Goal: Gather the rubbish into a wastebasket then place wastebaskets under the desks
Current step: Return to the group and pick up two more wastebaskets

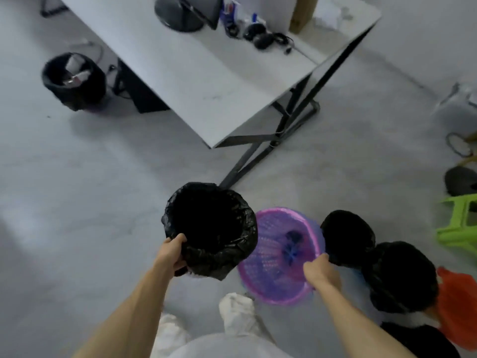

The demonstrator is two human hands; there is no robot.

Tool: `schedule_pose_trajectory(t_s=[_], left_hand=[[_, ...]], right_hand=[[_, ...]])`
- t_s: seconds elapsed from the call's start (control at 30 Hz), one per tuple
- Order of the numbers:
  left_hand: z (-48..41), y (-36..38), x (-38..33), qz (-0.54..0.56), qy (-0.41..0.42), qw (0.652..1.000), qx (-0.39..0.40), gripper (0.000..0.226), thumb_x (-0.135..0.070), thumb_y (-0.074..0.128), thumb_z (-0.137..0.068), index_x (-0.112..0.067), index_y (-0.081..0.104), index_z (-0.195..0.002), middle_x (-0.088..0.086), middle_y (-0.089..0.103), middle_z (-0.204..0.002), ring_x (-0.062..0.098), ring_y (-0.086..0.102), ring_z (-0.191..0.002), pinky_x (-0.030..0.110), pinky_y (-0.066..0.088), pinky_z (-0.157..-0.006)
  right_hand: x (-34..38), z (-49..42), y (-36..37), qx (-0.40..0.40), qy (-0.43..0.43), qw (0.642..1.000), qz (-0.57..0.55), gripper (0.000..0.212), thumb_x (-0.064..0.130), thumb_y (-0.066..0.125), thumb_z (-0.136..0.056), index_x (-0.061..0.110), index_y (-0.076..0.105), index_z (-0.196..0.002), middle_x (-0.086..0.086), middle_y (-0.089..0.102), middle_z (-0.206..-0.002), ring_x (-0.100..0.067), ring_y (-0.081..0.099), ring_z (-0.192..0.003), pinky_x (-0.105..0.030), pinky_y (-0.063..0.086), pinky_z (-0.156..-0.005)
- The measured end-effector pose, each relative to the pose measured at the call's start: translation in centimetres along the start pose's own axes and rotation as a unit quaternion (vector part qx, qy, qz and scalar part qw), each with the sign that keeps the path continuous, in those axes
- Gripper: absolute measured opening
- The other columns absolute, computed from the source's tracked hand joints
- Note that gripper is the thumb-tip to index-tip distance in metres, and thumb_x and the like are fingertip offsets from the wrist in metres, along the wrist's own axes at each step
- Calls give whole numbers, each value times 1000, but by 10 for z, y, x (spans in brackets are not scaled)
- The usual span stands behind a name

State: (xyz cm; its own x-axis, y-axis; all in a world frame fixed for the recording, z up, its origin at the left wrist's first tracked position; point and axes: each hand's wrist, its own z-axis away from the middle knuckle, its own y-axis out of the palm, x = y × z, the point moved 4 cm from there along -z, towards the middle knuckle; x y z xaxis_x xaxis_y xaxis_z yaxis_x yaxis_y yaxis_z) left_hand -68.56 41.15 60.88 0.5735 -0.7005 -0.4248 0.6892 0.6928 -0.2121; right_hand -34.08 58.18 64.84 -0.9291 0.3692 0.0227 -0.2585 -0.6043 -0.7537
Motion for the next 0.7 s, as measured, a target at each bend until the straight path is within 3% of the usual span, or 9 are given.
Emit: schedule_pose_trajectory(t_s=[0.13, 0.23, 0.33, 0.4, 0.47, 0.53, 0.6, 0.63, 0.7], left_hand=[[12, -148, 24, 72, 29, 995, -58, 17, -18, 65, -87, -4, 56, -92, 12, 51, -74, 30, 54, -62, 32, 49, -53], [15, -245, 31, 122, 52, 987, -88, 24, -17, 65, -86, -2, 61, -103, 19, 62, -98, 36, 64, -85, 38, 57, -65], [25, -346, 34, 152, 88, 978, -116, 38, -20, 65, -84, -6, 60, -119, 16, 63, -107, 35, 65, -87, 36, 58, -65], [32, -393, 31, 163, 104, 972, -131, 37, -20, 66, -82, -7, 62, -117, 14, 63, -101, 33, 65, -83, 41, 60, -70], [40, -443, 25, 194, 113, 964, -142, 24, -18, 66, -80, -9, 62, -102, 13, 61, -90, 30, 62, -77, 49, 59, -76], [46, -492, 10, 230, 116, 953, -162, 15, -17, 66, -77, -12, 60, -90, 14, 61, -88, 30, 62, -74, 48, 58, -70], [54, -538, -16, 281, 129, 934, -179, 11, -14, 64, -78, -11, 59, -88, 14, 62, -84, 31, 63, -70, 37, 58, -54], [57, -558, -32, 306, 137, 923, -189, 9, -12, 63, -80, -10, 59, -88, 13, 61, -82, 31, 63, -68, 33, 56, -46], [62, -591, -70, 333, 157, 907, -204, 10, -11, 62, -83, -6, 58, -90, 14, 61, -81, 29, 64, -68, 30, 53, -39]], right_hand=[[76, 65, 40, -4, -60, 998, 31, 50, 18, 55, -84, 0, 50, -130, -26, 62, -125, -41, 62, -111, -40, 48, -91], [132, 115, 71, -17, -99, 994, 41, 48, 18, 54, -83, 1, 54, -129, -28, 63, -121, -42, 62, -111, -40, 48, -93], [194, 176, 105, -26, -142, 989, 17, 44, 17, 53, -84, 0, 57, -124, -28, 65, -117, -43, 63, -107, -41, 49, -93], [230, 204, 121, -28, -168, 985, -15, 47, 21, 51, -79, 0, 61, -120, -27, 68, -108, -42, 66, -99, -41, 53, -90], [267, 239, 135, -15, -190, 980, -56, 50, 22, 50, -76, 0, 62, -119, -28, 68, -109, -42, 66, -98, -43, 54, -89], [313, 272, 146, 10, -212, 972, -98, 43, 14, 51, -82, -4, 62, -119, -28, 68, -109, -40, 67, -92, -38, 56, -79], [367, 309, 152, 53, -236, 955, -174, 35, 7, 49, -83, -6, 64, -112, -26, 70, -97, -35, 68, -73, -32, 55, -53], [392, 319, 154, 80, -240, 944, -213, 30, 4, 48, -82, -5, 63, -107, -24, 69, -90, -34, 67, -67, -32, 54, -48], [448, 336, 154, 116, -260, 919, -274, 23, 2, 48, -81, -3, 60, -101, -21, 65, -85, -35, 65, -67, -43, 59, -56]])
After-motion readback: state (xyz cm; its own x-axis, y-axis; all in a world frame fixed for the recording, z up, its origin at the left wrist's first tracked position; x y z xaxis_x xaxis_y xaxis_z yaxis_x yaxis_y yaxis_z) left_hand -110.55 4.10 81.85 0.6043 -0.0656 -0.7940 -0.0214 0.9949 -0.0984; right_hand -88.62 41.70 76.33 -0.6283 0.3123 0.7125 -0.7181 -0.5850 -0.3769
